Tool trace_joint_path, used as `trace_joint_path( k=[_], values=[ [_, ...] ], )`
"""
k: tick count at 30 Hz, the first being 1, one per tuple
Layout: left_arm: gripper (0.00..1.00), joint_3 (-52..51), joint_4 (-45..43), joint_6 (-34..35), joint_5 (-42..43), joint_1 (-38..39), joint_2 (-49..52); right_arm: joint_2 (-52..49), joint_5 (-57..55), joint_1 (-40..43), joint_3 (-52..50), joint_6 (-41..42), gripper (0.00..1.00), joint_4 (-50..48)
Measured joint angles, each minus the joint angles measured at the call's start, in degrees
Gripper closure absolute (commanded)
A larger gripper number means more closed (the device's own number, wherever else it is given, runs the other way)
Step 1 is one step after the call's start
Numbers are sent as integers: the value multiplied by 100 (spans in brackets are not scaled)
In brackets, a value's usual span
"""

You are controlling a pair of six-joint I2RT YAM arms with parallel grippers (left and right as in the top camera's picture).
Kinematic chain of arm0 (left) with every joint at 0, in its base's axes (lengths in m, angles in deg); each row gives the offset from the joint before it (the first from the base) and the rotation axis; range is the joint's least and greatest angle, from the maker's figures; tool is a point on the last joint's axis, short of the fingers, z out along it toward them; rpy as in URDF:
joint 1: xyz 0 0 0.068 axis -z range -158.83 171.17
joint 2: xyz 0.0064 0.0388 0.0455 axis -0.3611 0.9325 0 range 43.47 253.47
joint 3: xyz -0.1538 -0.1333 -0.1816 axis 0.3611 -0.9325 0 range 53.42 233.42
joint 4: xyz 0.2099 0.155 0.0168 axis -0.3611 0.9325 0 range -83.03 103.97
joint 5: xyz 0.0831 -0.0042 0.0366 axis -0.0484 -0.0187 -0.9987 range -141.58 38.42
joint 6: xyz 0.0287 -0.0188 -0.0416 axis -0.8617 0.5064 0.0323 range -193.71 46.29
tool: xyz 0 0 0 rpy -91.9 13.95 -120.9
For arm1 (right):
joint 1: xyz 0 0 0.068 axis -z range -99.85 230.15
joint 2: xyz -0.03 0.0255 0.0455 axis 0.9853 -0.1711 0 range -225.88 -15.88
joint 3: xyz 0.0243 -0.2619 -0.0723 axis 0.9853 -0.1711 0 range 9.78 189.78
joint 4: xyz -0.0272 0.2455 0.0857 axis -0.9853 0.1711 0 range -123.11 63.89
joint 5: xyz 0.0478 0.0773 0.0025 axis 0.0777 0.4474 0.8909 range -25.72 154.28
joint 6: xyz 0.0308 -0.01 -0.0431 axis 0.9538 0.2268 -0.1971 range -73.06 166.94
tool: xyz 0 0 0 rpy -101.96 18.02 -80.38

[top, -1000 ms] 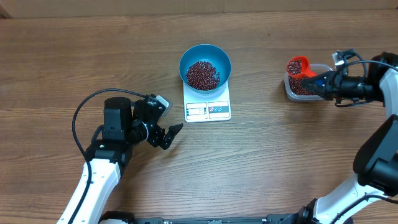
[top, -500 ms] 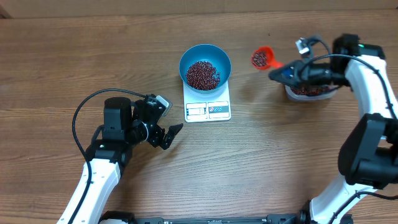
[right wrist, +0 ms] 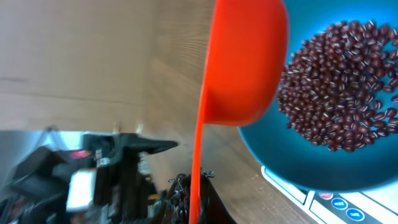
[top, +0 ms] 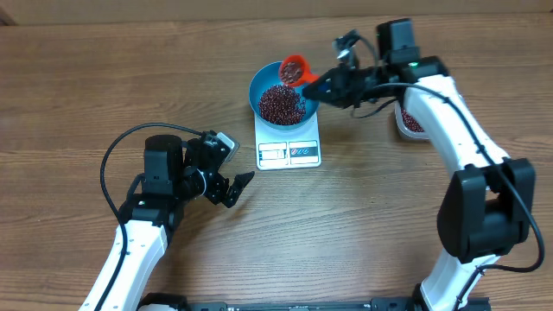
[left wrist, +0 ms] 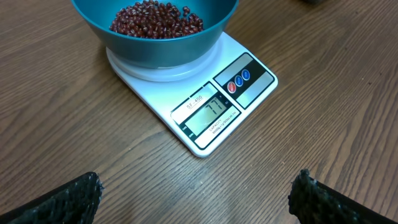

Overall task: Scoop item into bowl and weigh 150g on scale
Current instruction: 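Carry the filled scoop over the teal bowl and tilt to pour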

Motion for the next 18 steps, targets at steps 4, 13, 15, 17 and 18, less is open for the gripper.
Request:
trace_joint_path(
  k=[4,13,15,17,18],
  values=[
    [0,0,0,0,0,0,0,0,-1084,-525,0,323,96,-13],
    [0,0,0,0,0,0,0,0,-2968,-1019,0,404,96,129],
    [0,0,0,2,0,0,0,0,-3338,-1130,-2,341,96,140],
    [0,0,0,2,2,0,0,0,-3598,-1209,0,271,96,175],
    [1,0,0,0,0,0,0,0,-3740,-1246,0,238,96,208]
  ],
)
